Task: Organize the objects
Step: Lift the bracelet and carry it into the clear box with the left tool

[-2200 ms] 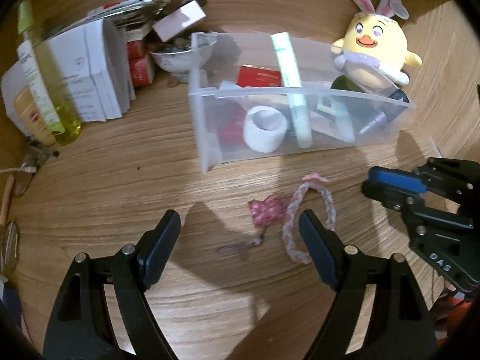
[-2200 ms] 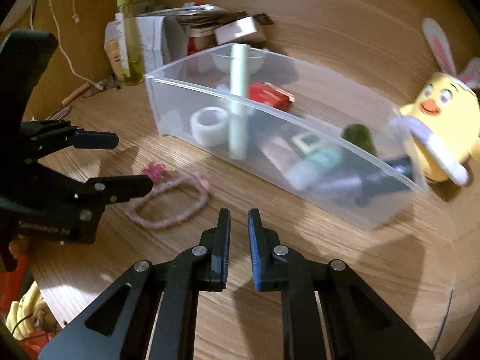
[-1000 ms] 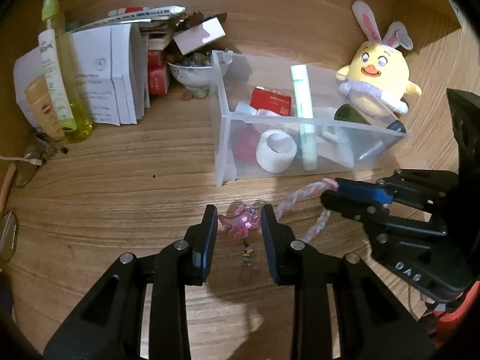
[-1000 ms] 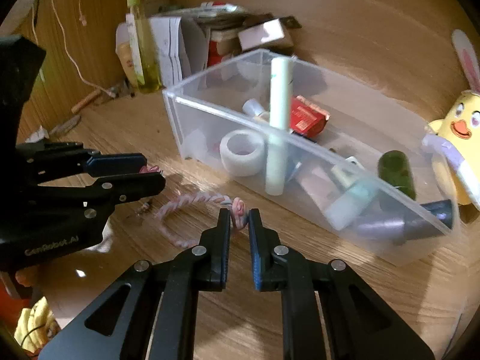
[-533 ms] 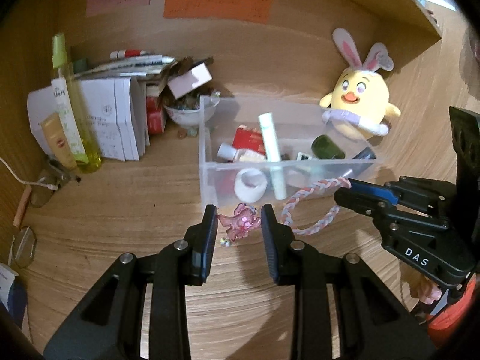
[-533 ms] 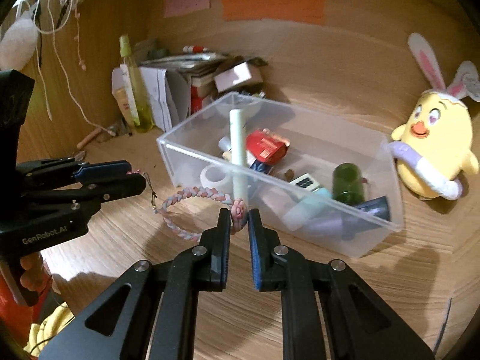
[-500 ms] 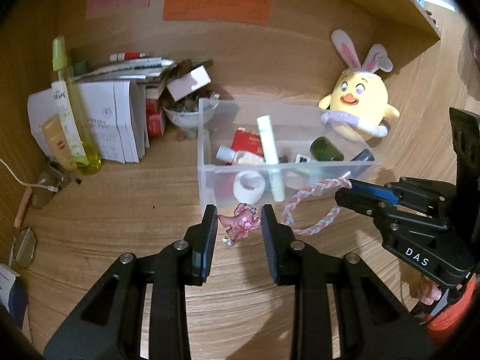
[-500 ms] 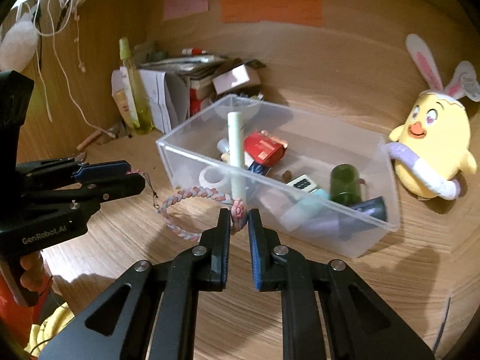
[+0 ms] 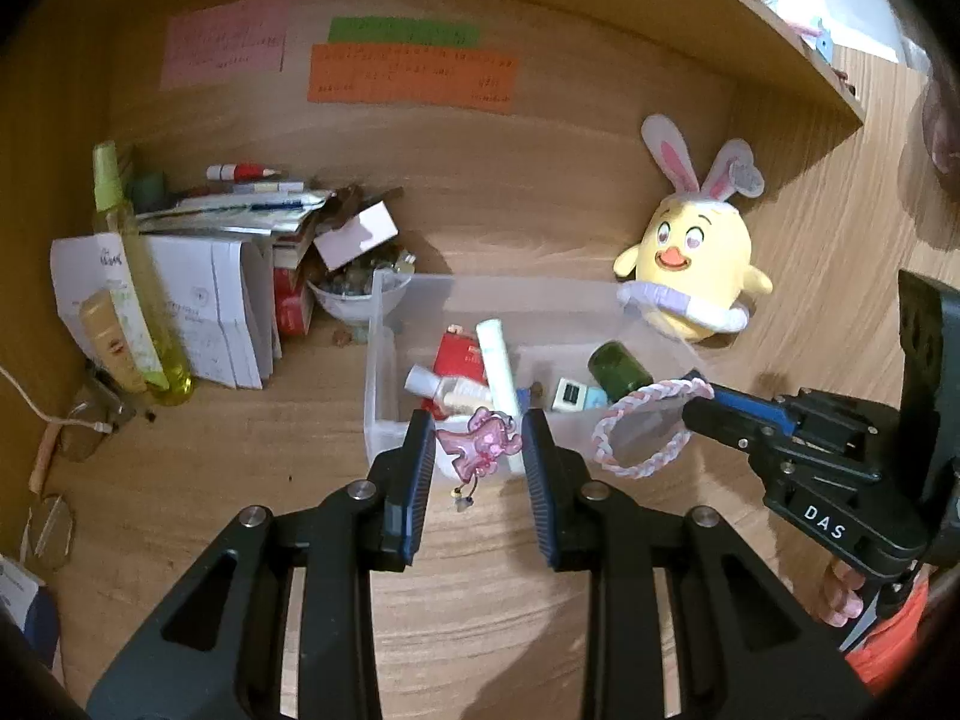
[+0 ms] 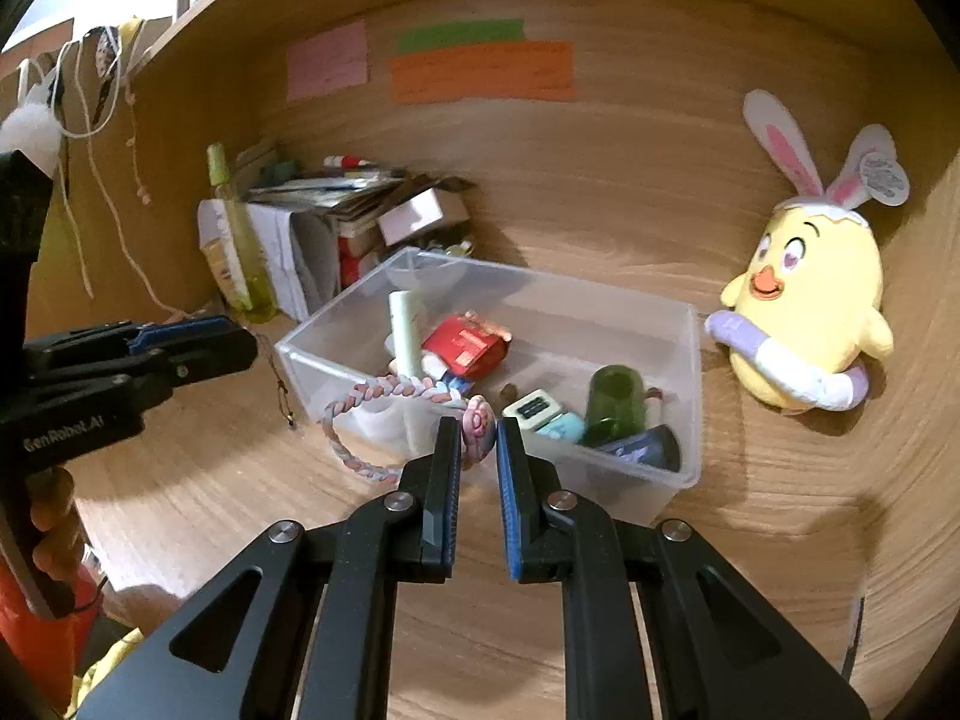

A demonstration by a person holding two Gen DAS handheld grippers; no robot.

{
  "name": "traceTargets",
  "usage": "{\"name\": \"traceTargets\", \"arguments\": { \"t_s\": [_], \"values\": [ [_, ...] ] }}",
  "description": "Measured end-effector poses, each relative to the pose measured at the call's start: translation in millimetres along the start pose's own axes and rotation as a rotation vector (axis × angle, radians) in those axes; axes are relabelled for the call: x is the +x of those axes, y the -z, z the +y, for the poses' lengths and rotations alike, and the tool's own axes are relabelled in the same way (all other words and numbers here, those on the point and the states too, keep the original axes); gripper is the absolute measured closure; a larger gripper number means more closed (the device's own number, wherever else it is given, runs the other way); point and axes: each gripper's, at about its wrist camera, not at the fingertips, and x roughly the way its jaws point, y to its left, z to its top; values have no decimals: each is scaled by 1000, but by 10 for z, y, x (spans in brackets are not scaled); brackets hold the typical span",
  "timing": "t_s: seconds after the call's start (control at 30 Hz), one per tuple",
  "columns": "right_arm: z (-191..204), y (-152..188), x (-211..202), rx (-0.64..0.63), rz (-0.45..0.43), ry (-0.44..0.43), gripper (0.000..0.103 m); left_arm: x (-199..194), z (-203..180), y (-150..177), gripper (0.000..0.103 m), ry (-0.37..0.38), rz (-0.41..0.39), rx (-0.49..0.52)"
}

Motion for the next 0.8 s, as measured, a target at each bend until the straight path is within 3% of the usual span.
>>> {"name": "traceTargets", "arguments": {
  "t_s": [0.43, 0.8],
  "values": [
    [-187, -207, 133, 13, -19, 43, 92, 82, 55, -325, 74, 2, -51, -16],
    [-238, -363, 461, 15, 9, 61, 92, 441, 234, -498, 74, 34, -14, -77]
  ]
}}
